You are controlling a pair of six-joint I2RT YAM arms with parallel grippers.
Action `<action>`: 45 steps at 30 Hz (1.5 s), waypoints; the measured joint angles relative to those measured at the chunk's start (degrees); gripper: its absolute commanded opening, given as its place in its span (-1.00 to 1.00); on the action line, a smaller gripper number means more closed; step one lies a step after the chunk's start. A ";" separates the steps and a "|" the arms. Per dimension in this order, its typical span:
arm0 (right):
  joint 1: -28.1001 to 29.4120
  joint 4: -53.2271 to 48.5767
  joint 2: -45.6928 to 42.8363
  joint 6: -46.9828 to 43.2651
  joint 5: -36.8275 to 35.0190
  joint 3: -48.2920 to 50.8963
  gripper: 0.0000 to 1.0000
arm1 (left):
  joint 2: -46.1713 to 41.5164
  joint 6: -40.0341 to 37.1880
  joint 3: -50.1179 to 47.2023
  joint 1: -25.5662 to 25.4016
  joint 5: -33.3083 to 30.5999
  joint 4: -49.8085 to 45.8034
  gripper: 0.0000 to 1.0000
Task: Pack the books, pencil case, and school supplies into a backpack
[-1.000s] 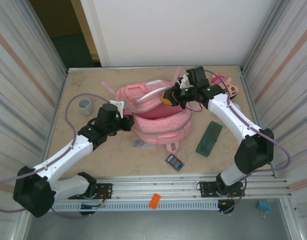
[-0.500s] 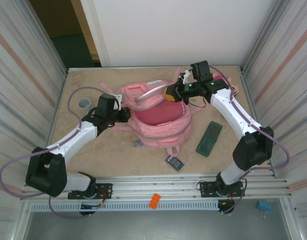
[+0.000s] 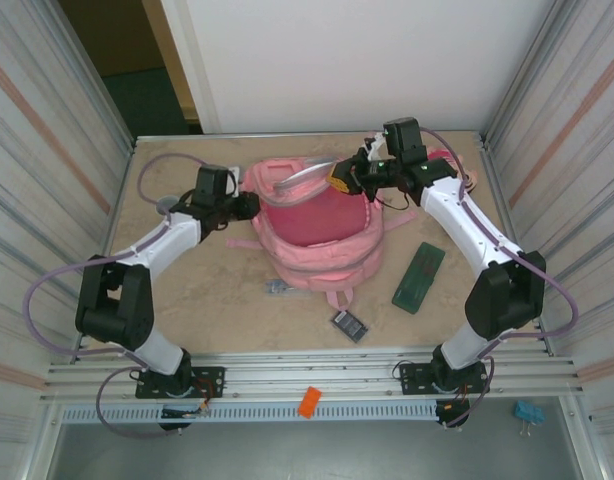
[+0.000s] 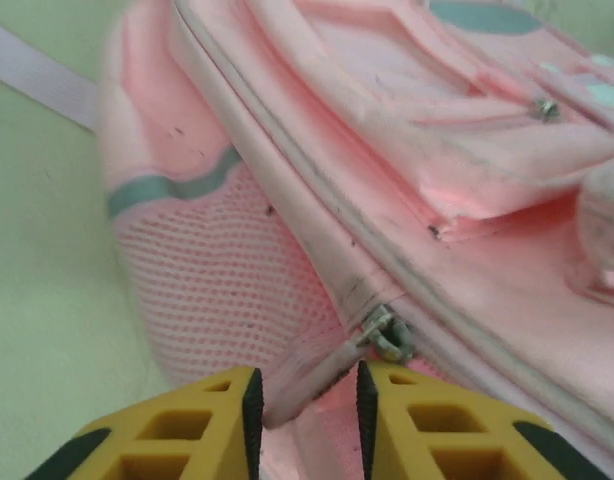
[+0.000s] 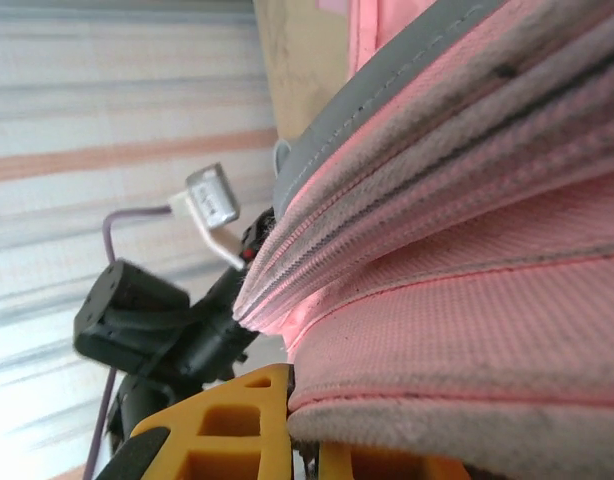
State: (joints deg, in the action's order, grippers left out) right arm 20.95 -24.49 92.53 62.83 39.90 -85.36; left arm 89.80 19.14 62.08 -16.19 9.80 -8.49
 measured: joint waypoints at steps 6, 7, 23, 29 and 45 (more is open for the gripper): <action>2.40 7.63 2.08 4.70 -6.23 0.68 -1.00 | -3.45 0.63 7.96 0.70 0.68 -2.14 0.04; 2.71 8.70 3.28 5.18 -6.75 -0.13 -1.00 | -4.96 1.14 7.93 0.70 0.81 -2.64 0.06; 6.45 9.42 9.62 2.38 -15.45 1.07 0.18 | -21.77 6.64 -7.87 0.70 1.75 -11.45 0.11; 5.84 -6.23 -1.53 -2.23 -21.07 7.76 0.69 | -25.66 8.39 -12.55 0.70 1.62 -12.59 0.11; -15.06 -36.06 -10.05 -26.64 -34.38 22.77 0.98 | -29.27 9.40 -16.04 0.70 1.57 -12.57 0.10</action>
State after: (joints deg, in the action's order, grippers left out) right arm 5.89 -60.55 82.48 36.18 5.52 -62.59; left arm 60.53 28.53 46.04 -15.49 11.38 -21.06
